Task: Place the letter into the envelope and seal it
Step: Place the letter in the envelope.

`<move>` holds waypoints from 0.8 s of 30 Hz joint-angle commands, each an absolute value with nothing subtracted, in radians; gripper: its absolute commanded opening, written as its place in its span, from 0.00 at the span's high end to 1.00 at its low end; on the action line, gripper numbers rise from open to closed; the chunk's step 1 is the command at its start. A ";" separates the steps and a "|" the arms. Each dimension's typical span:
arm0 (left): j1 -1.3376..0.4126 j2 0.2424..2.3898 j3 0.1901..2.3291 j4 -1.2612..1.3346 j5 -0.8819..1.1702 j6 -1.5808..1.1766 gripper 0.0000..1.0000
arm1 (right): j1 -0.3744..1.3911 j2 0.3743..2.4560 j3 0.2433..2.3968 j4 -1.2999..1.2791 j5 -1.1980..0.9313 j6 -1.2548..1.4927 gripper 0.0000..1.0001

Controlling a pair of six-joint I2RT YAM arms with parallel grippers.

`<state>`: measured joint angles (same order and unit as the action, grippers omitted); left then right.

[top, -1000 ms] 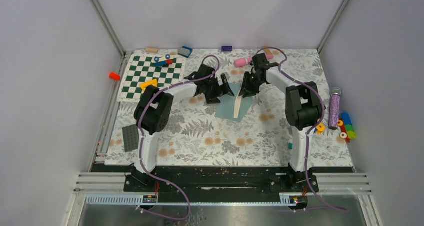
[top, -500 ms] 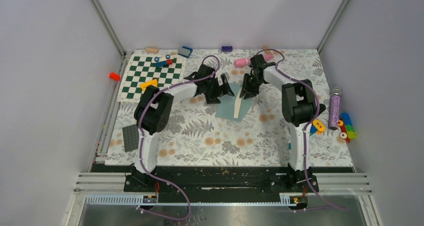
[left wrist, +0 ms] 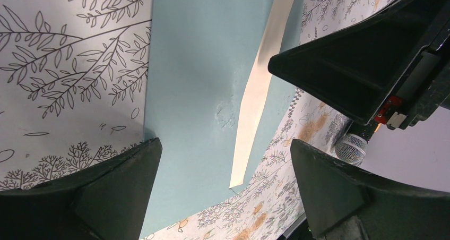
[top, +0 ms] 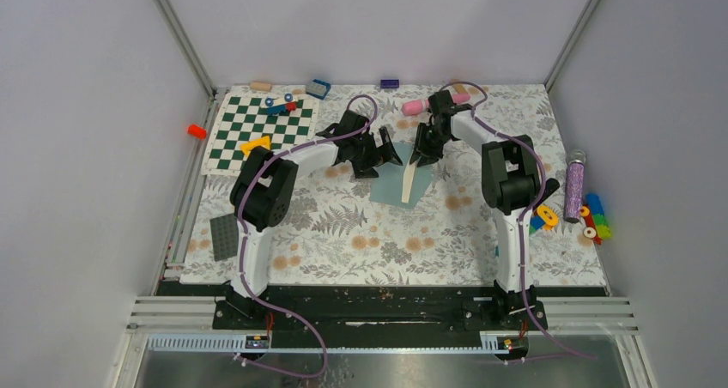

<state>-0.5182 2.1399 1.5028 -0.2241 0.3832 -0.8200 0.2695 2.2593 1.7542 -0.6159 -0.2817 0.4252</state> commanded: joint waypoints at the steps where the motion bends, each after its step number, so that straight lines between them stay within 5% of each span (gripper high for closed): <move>1: -0.506 2.152 1.477 -0.312 0.325 -0.792 0.01 | 0.280 2.277 1.797 -0.629 -0.285 0.440 0.62; 24: -0.505 2.145 1.474 -0.312 0.320 -0.792 0.01 | 0.308 2.273 1.807 -0.655 -0.263 0.414 0.62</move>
